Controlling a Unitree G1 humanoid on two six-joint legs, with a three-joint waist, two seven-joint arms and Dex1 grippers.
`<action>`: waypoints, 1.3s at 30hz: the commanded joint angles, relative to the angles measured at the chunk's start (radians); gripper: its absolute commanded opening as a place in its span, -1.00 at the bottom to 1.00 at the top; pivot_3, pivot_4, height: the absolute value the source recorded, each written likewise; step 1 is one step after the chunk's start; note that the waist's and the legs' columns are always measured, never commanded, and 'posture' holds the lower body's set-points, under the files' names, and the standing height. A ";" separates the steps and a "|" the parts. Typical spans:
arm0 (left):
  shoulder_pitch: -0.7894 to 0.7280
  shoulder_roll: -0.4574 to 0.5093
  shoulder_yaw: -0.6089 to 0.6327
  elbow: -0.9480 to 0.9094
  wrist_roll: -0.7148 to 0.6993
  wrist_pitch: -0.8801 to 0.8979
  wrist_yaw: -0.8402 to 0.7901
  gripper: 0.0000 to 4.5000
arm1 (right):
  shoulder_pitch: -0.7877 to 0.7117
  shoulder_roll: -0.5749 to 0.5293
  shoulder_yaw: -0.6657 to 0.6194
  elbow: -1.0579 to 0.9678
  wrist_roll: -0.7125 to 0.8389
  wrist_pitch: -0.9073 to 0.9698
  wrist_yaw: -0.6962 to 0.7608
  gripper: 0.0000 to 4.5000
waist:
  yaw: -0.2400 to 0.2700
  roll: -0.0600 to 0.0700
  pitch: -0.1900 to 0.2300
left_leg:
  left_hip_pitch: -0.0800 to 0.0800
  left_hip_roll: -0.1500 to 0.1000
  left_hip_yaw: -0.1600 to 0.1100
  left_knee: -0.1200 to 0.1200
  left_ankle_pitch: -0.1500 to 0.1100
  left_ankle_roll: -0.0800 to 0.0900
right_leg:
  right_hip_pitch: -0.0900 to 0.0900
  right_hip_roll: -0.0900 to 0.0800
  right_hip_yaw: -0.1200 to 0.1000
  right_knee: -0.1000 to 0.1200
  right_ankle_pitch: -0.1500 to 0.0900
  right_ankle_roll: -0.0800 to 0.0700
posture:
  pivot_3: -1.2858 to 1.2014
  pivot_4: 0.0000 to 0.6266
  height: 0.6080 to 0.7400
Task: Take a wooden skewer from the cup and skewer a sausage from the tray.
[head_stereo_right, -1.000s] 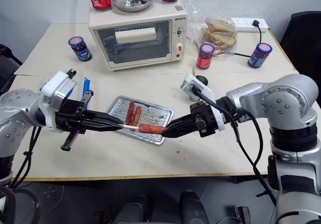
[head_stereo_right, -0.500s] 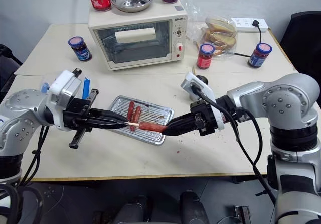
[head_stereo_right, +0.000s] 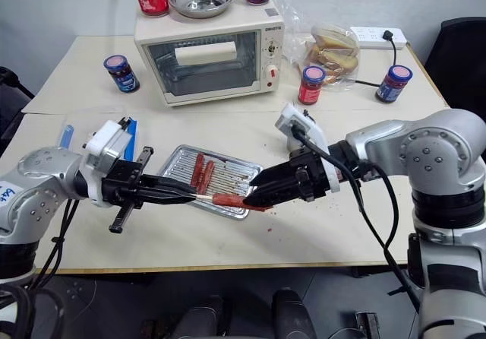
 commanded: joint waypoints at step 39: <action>0.260 -0.305 0.555 0.131 0.246 -0.183 1.085 -0.13 | 0.018 0.121 -0.095 -0.067 -0.134 -0.276 -0.182 1.00 | -0.002 -0.004 -0.001 | 0.000 0.000 0.000 0.000 0.000 0.000 | 0.000 0.000 -0.001 0.000 0.000 0.000 | 0.03 -0.52 1.00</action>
